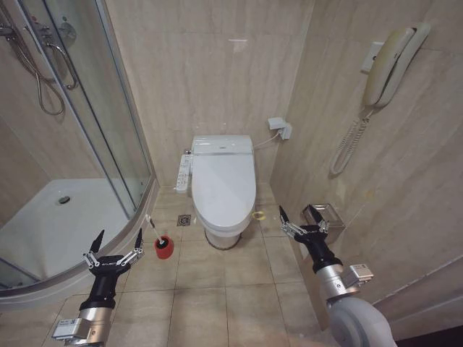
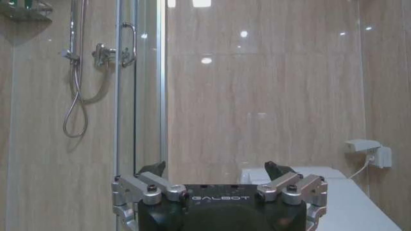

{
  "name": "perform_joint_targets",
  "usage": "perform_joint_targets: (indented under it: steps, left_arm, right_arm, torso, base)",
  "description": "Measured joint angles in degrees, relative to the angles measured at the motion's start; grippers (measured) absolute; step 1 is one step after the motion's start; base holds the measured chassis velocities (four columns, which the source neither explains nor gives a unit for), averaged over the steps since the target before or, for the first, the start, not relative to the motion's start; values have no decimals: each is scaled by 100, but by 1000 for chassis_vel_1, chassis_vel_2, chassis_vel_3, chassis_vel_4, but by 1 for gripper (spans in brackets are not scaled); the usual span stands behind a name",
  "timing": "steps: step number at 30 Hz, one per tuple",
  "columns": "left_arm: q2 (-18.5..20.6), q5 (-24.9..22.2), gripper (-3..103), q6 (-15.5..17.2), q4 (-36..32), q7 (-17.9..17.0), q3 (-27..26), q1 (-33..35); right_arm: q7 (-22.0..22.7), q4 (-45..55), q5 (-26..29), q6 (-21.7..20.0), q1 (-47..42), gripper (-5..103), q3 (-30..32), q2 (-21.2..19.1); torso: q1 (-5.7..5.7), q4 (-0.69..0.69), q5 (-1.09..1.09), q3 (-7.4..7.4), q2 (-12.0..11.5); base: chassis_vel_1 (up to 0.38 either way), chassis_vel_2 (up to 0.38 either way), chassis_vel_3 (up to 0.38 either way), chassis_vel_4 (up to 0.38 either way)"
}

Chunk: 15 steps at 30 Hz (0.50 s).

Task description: Open the toilet lid, clean the toilet bowl with a toilet brush, close the toilet lid, and flush.

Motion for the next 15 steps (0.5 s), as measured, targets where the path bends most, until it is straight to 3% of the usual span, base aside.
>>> perform_joint_targets:
  steps: [15]
  left_arm:
    - [0, 0, 100, 0, 0, 0, 0, 0]
  right_arm:
    - [0, 0, 0, 0, 0, 100, 0, 0]
  torso:
    - [0, 0, 0, 0, 0]
  base:
    - [0, 0, 0, 0]
